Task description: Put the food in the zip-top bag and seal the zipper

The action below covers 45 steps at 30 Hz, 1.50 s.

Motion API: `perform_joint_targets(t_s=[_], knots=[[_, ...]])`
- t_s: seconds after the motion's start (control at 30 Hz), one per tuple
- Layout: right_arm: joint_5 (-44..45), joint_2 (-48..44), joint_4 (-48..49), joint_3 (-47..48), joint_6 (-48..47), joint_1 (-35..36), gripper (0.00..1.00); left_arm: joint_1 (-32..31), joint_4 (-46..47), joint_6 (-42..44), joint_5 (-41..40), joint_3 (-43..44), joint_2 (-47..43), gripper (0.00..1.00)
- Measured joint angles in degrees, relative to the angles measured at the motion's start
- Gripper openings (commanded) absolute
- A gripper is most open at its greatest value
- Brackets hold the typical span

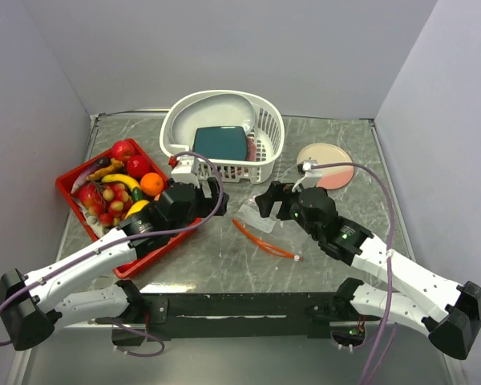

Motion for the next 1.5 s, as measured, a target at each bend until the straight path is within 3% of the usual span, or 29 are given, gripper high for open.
perform_joint_targets(t_s=[0.4, 0.6, 0.8, 1.17, 1.47, 1.5], knots=[[1.1, -2.0, -1.9, 0.9, 2.3, -0.1, 1.00, 1.1, -9.5, -10.5, -4.4, 2.5, 0.7, 0.99], [1.2, -2.9, -3.9, 0.9, 3.6, -0.1, 1.00, 1.2, -11.6, -14.5, -4.8, 0.6, 0.7, 0.95], [2.2, 1.9, -6.1, 0.9, 4.5, 1.4, 0.98, 1.2, -9.9, -15.2, -1.8, -4.5, 0.7, 0.85], [5.6, 14.6, -13.9, 0.9, 7.5, 6.4, 0.94, 1.2, -1.8, -15.2, 6.5, -9.0, 3.1, 0.83], [6.8, 23.3, -16.6, 1.8, 8.7, 7.7, 0.82, 1.2, 2.1, -15.1, 9.2, -9.3, 4.4, 0.81], [6.9, 24.4, -16.7, 2.3, 8.5, 7.7, 0.70, 1.2, 2.5, -15.1, 9.4, -9.5, 4.4, 0.81]])
